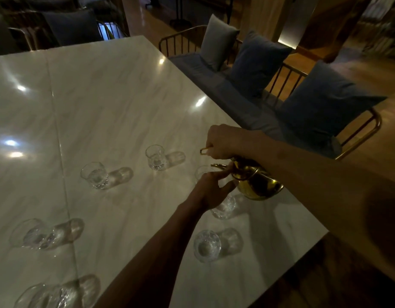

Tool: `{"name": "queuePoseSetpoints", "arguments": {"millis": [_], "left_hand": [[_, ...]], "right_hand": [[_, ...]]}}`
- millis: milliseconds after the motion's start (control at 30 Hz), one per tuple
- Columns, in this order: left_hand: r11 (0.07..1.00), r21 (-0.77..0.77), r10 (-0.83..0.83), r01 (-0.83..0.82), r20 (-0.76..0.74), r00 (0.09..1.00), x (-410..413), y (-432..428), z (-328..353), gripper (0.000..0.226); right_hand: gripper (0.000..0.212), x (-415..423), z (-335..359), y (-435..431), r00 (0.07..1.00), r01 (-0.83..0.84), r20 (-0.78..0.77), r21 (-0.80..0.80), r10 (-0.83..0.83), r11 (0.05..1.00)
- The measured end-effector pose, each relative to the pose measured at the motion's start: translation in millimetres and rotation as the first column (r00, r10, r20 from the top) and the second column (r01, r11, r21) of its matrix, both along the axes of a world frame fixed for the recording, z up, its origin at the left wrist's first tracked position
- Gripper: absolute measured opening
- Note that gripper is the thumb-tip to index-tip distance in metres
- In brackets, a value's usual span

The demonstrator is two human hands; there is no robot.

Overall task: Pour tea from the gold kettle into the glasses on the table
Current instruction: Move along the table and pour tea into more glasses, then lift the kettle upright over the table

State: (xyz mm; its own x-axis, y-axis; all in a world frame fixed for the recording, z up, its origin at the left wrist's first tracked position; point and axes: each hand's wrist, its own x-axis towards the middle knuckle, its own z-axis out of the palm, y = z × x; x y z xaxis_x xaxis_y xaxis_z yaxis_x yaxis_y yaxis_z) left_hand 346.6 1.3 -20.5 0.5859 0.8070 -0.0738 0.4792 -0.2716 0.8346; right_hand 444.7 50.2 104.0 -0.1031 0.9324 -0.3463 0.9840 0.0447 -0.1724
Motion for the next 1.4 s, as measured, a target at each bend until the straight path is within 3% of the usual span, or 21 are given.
{"name": "queuePoseSetpoints", "arguments": {"millis": [33,200,500,700,800,1000,1200,1400], "left_hand": [[1.000,0.008,-0.010,0.010,-0.003,1.000,0.1,-0.5,2.2,0.060],[0.995,0.065,-0.071,0.073,-0.034,0.997,-1.9,-7.4,12.0,0.068],[0.989,0.098,-0.111,0.106,0.046,0.993,-21.3,-31.6,45.0,0.075],[0.989,0.140,-0.057,0.042,0.107,0.993,-66.2,-32.8,62.7,0.081],[0.985,0.171,-0.006,-0.009,0.084,0.996,-97.5,-29.3,64.1,0.087],[0.970,0.212,0.110,-0.120,0.057,0.992,-166.1,-25.4,57.7,0.085],[0.967,0.176,0.181,-0.184,0.036,0.983,-224.3,-22.9,28.4,0.074],[0.964,0.091,0.255,-0.249,-0.058,0.965,-254.3,-23.4,-13.4,0.085]], "right_hand": [[0.013,3.0,2.7,-2.9,1.000,0.014,-0.023,0.015,-0.013,1.000],[0.032,17.5,11.0,-18.3,0.989,0.106,-0.113,0.072,-0.097,0.992],[0.033,18.1,32.0,-54.5,0.941,0.282,-0.253,0.206,-0.227,0.937],[0.032,-16.3,52.1,-64.8,0.831,0.442,-0.447,0.171,-0.330,0.881],[0.021,-47.0,54.0,-63.0,0.714,0.505,-0.598,0.081,-0.363,0.860],[0.013,-115.3,41.1,-53.4,0.623,0.459,-0.714,0.004,-0.319,0.888],[0.022,-171.0,13.4,-49.4,0.646,0.346,-0.715,-0.038,-0.267,0.938],[0.026,-204.9,-31.3,-45.7,0.656,0.318,-0.694,-0.102,-0.297,0.943]]}}
